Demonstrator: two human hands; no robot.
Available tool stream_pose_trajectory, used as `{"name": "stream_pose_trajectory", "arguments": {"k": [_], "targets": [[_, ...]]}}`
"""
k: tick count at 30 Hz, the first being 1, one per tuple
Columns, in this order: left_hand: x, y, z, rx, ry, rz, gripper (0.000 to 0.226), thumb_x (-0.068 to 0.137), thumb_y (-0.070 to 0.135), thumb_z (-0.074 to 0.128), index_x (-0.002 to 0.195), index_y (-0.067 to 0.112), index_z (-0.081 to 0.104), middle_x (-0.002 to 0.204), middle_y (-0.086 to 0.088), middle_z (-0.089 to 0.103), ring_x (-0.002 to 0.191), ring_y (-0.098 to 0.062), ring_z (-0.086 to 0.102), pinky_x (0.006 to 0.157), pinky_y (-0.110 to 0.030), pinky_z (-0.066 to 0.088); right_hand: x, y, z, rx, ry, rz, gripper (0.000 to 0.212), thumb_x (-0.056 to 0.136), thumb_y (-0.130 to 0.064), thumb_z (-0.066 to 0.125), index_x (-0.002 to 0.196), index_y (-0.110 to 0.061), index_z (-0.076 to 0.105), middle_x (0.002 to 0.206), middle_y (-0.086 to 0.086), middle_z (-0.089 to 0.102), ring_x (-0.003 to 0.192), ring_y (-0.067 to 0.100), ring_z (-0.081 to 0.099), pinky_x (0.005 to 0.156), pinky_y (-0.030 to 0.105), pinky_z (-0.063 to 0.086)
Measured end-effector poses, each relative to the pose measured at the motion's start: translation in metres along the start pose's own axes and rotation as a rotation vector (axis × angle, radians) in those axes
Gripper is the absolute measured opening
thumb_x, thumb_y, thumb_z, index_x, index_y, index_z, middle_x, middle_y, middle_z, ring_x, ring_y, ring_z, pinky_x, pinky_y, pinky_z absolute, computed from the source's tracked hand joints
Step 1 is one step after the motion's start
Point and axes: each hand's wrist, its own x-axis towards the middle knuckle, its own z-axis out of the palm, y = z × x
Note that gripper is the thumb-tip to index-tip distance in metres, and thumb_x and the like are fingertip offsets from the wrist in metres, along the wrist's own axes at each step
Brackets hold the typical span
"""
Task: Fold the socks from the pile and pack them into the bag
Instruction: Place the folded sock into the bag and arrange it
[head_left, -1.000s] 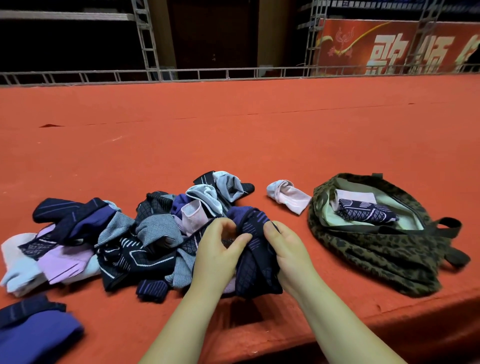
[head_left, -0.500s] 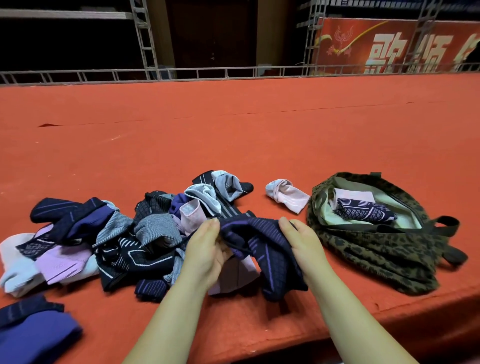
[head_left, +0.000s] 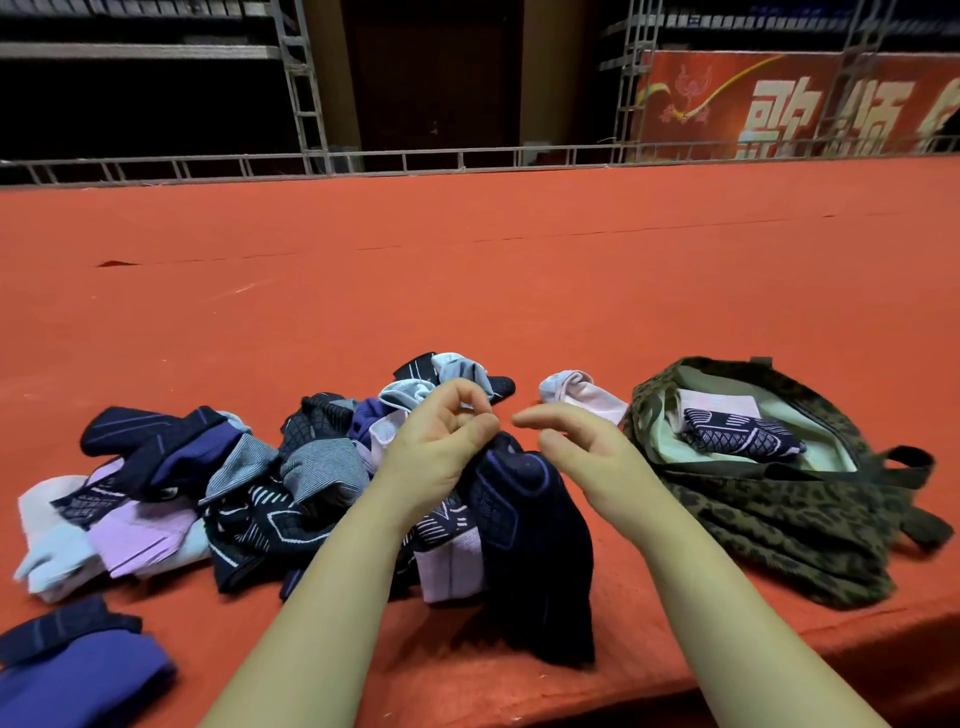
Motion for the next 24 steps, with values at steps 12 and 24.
{"name": "stream_pose_trajectory", "arguments": {"k": [12, 24], "targets": [[0.008, 0.018, -0.013, -0.042, -0.086, 0.097, 0.024, 0.056, 0.021, 0.069, 0.079, 0.023, 0.058, 0.067, 0.013, 0.058, 0.062, -0.005, 0.053, 0.061, -0.020, 0.045, 0.030, -0.038, -0.018, 0.442, -0.277, -0.092, 0.026, 0.082, -0.035, 0.067, 0.075, -0.015, 0.052, 0.064, -0.004, 0.052, 0.059, 0.008, 0.048, 0.056, 0.018, 0.040], [0.023, 0.031, -0.006, -0.146, -0.242, 0.156, 0.035, 0.062, 0.053, 0.080, 0.069, 0.021, 0.072, 0.071, 0.002, 0.066, 0.068, -0.016, 0.061, 0.066, -0.027, 0.051, 0.021, -0.042, -0.042, 0.237, -0.043, -0.058, 0.013, 0.081, -0.018, 0.056, 0.068, -0.015, 0.055, 0.056, -0.008, 0.055, 0.049, 0.003, 0.047, 0.048, 0.014, 0.039]]}}
